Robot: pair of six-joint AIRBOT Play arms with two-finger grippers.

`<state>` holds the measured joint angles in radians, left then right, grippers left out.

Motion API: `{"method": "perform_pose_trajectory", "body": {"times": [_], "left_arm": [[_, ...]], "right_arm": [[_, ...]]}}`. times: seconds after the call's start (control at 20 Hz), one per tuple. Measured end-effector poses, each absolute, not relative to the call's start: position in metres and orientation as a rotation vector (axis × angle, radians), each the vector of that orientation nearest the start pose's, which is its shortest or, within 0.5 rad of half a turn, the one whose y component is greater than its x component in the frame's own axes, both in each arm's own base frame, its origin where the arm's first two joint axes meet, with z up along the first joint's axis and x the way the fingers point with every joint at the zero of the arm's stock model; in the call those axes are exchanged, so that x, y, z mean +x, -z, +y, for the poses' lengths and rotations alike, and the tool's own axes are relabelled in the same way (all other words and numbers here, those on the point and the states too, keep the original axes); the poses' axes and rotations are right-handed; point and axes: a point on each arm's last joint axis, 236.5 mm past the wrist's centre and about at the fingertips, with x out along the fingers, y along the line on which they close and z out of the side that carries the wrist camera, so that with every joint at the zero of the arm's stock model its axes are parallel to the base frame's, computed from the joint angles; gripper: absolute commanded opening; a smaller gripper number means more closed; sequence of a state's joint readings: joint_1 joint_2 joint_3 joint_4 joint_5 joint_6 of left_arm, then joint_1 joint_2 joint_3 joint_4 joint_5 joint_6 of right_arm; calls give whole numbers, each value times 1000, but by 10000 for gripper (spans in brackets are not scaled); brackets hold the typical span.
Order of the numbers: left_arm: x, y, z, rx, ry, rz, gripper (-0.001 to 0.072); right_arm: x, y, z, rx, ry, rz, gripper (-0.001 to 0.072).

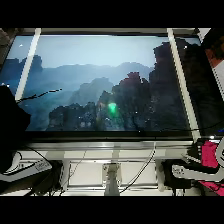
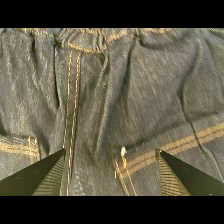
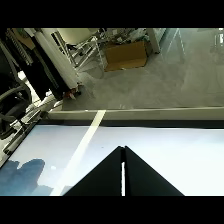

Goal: Fold the clothes and pants, and hang the long-sleeved shirts on hangers.

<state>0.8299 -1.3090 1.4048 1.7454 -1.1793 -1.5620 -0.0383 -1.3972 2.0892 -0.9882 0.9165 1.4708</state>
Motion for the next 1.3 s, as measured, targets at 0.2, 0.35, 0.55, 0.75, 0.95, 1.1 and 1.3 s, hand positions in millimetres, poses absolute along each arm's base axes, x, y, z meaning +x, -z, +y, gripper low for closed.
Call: {"method": "perform_pose_trajectory", "body": {"times": [0.2,0.35,0.55,0.75,0.95,1.1,1.3], "left_arm": [[270,-66,353,-327,-838,1118,643],[278,-48,350,-367,-810,1138,143],[280,-37,346,-393,-793,1162,17],[283,-45,334,-437,-766,1143,17],[308,-85,307,-479,-655,1000,17],[337,-142,265,-505,-476,815,17],[377,-276,156,-594,-69,413,16]], "right_arm": [[495,-420,84,310,-392,190,12],[495,-420,84,310,-392,190,12],[495,-420,84,310,-392,190,12],[495,-420,84,311,-392,190,12],[495,-420,84,310,-392,190,11],[495,-420,84,311,-392,190,12],[495,-420,84,311,-392,190,12]]}}
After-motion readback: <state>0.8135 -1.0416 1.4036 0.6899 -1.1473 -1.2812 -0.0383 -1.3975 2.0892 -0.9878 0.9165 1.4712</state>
